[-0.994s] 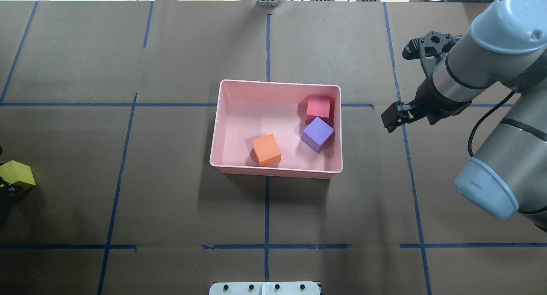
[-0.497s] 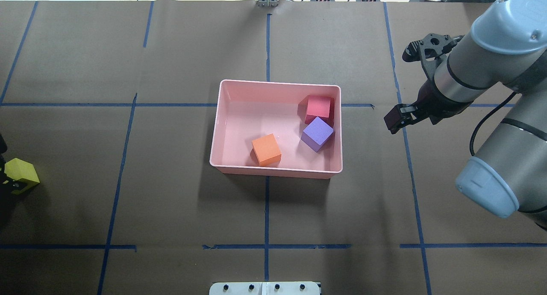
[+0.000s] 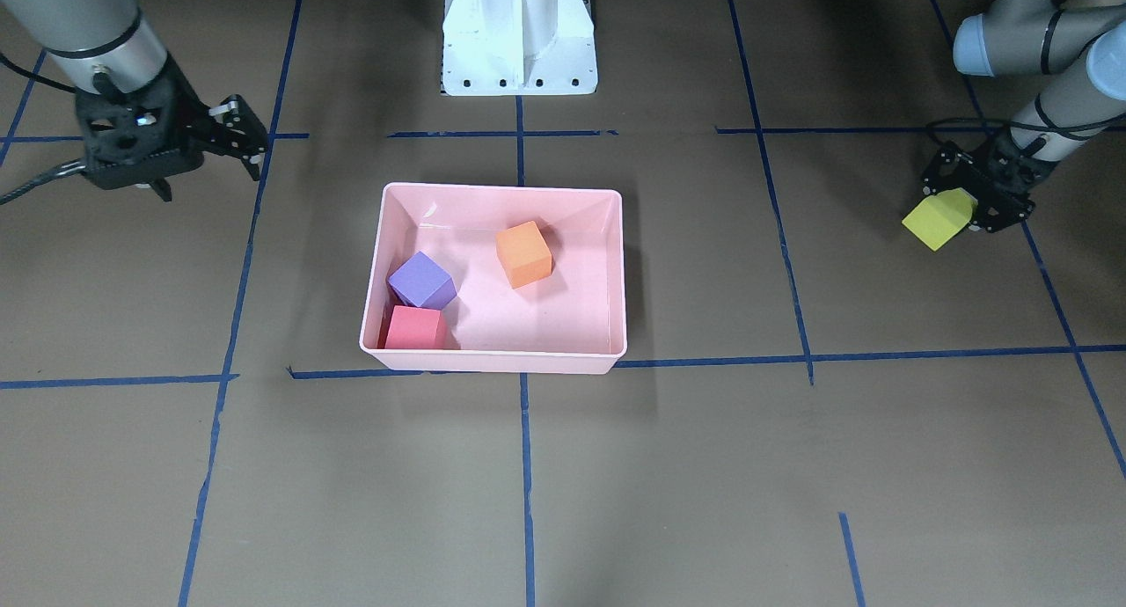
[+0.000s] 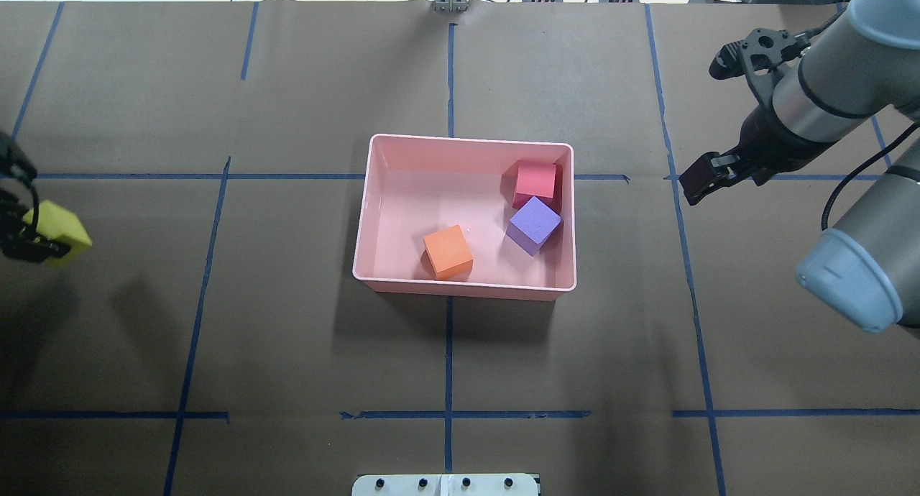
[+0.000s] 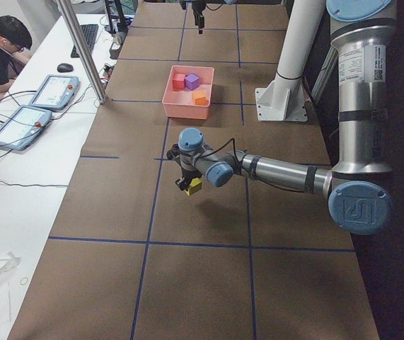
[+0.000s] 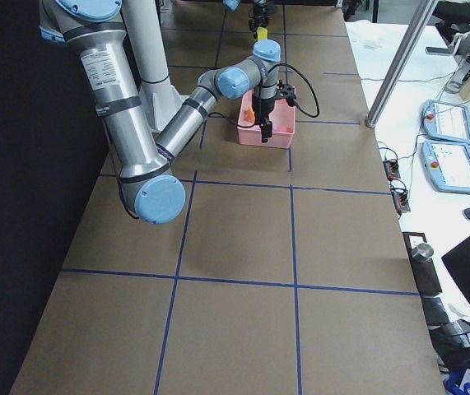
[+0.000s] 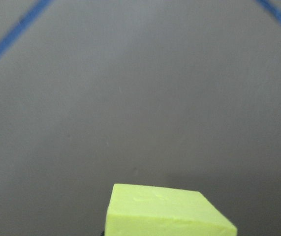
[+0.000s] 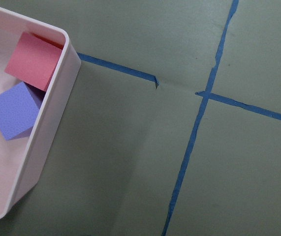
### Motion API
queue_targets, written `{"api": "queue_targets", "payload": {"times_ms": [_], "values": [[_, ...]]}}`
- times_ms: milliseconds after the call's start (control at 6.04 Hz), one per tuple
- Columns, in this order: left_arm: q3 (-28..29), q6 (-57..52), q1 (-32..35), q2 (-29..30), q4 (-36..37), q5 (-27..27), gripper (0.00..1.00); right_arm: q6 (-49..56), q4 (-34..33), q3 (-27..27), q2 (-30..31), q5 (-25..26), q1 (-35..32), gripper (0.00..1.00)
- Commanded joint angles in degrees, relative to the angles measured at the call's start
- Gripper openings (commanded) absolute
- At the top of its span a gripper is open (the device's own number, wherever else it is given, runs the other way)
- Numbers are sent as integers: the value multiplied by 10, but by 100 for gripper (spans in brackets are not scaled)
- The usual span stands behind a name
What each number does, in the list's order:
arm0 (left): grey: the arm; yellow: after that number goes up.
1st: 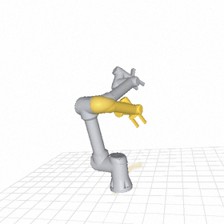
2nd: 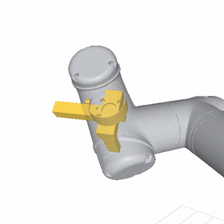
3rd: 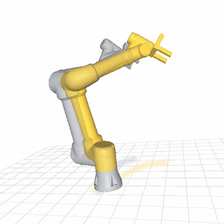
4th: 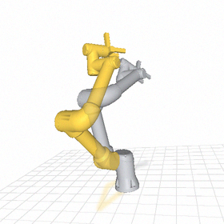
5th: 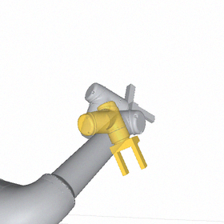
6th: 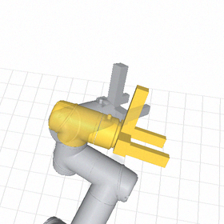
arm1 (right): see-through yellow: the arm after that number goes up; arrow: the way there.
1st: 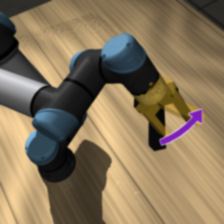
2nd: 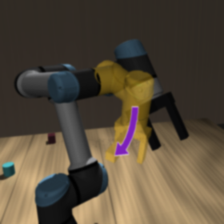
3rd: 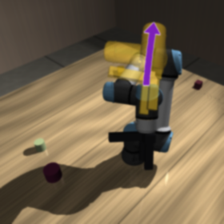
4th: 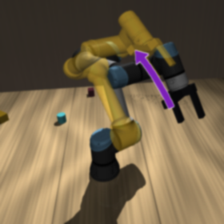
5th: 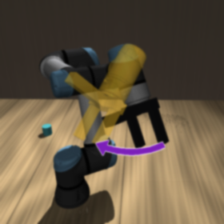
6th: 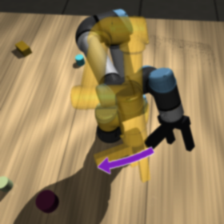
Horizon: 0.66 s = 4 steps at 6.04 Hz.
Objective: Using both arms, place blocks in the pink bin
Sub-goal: 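Carry the yellow-green cube into the bin and release it with the left gripper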
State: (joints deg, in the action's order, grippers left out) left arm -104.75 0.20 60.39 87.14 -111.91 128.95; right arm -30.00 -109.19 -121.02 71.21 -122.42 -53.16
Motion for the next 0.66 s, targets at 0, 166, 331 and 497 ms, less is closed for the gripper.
{"api": "queue_targets", "payload": {"times_ms": [0,166,331,497], "values": [[-69,124,10,123,194,-3,39,75,-1,5,26,-11,-38,100],[-63,219,2,210,279,-4,39,130,1,5,57,-24,-59,100],[-60,343,-50,290,335,-19,39,222,2,1,105,-35,-111,100],[-43,436,-108,342,343,-61,41,313,2,3,145,-47,-161,100]]}}
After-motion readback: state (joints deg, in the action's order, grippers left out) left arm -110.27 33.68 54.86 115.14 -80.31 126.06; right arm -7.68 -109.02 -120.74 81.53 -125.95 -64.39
